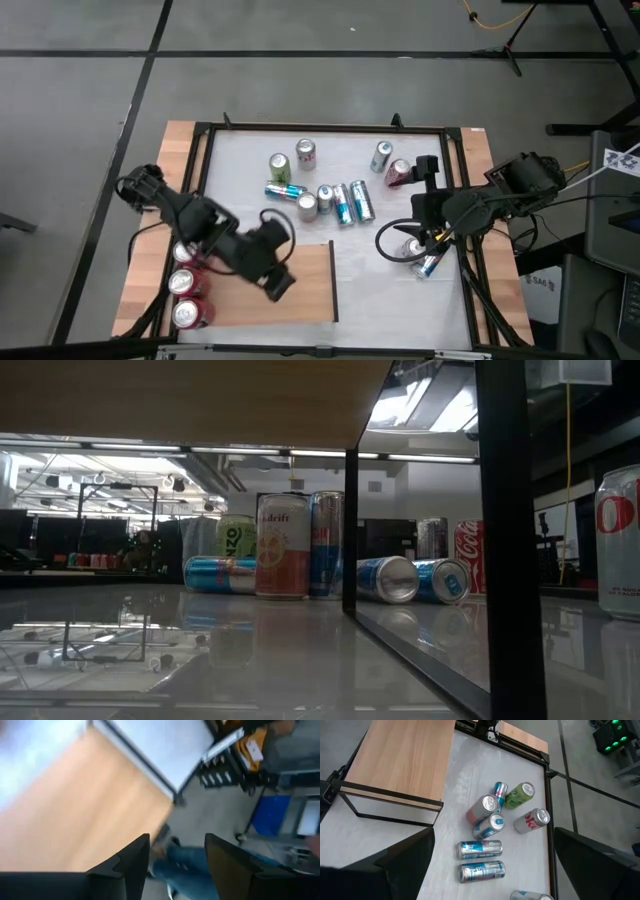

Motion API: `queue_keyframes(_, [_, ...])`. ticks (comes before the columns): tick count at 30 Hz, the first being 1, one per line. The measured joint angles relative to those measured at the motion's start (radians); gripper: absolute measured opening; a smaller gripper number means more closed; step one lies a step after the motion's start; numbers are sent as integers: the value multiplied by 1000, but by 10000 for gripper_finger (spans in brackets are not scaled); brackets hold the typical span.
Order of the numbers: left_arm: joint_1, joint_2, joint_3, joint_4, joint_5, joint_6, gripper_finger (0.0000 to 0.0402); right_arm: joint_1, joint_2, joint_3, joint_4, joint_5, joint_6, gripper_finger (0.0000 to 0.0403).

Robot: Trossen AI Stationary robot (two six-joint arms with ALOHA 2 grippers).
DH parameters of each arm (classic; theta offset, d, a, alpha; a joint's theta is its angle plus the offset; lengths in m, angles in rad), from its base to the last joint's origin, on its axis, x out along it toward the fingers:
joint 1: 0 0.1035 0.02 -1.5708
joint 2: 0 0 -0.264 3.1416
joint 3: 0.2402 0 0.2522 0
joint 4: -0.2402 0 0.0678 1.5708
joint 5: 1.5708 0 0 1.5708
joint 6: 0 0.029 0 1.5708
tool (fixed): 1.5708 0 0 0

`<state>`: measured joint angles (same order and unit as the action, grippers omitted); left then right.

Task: Place canned beverage on shelf
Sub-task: Put the blue soda can on the shelf

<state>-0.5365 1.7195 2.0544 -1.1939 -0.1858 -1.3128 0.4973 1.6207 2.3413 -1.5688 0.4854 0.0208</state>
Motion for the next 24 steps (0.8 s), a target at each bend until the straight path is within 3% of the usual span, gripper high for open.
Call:
queue_keyframes(7, [130, 0, 0, 113, -171, 307, 184, 0, 0, 0, 0, 0, 0, 395])
queue_keyframes(13, [224, 0, 0, 178, -178, 487, 184, 0, 0, 0, 0, 0, 0, 395])
queue_keyframes(24, [399, 0, 0, 220, -159, 611, 184, 0, 0, 0, 0, 0, 0, 395])
